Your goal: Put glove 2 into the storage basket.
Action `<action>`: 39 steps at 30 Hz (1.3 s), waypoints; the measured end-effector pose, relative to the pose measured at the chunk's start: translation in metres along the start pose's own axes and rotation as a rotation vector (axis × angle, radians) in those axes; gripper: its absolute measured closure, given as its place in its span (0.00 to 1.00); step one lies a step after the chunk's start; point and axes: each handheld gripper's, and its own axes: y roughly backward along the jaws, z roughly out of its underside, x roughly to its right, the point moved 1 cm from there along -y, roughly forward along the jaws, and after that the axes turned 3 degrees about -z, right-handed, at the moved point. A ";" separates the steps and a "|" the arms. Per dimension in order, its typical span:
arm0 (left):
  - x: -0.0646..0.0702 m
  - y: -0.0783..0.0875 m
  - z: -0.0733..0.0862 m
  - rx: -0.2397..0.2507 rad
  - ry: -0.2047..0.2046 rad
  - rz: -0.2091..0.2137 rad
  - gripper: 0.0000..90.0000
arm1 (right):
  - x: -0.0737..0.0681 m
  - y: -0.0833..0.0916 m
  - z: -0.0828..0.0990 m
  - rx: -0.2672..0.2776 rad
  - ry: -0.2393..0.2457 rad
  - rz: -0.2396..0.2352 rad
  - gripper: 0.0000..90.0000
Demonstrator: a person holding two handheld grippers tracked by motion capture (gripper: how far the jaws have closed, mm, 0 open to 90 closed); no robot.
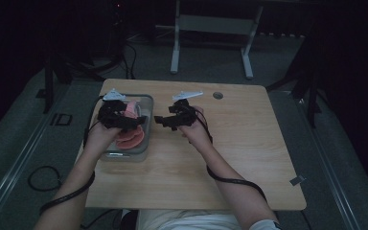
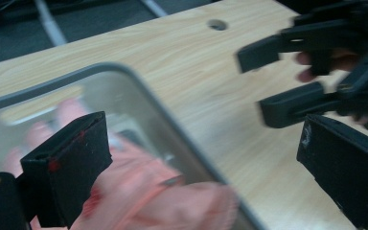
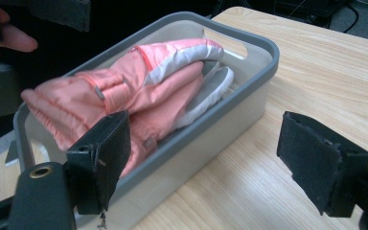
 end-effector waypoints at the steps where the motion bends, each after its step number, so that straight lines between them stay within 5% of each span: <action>1: 0.005 0.000 -0.001 0.006 -0.004 0.018 0.04 | 0.000 0.005 0.003 -0.013 0.017 0.001 0.21; 5: 0.023 0.000 -0.002 0.019 -0.034 0.057 0.04 | 0.002 0.012 0.009 -0.020 0.034 0.005 0.21; 10: 0.057 -0.006 -0.001 -0.001 -0.125 0.127 0.04 | 0.006 0.028 0.021 -0.025 0.048 0.017 0.21; 23: 0.111 -0.031 0.018 -0.051 -0.214 0.284 0.04 | 0.018 0.054 0.054 -0.042 0.058 0.046 0.20; 39: 0.143 -0.062 0.048 -0.121 -0.267 0.396 0.04 | 0.027 0.068 0.100 -0.068 0.055 0.043 0.19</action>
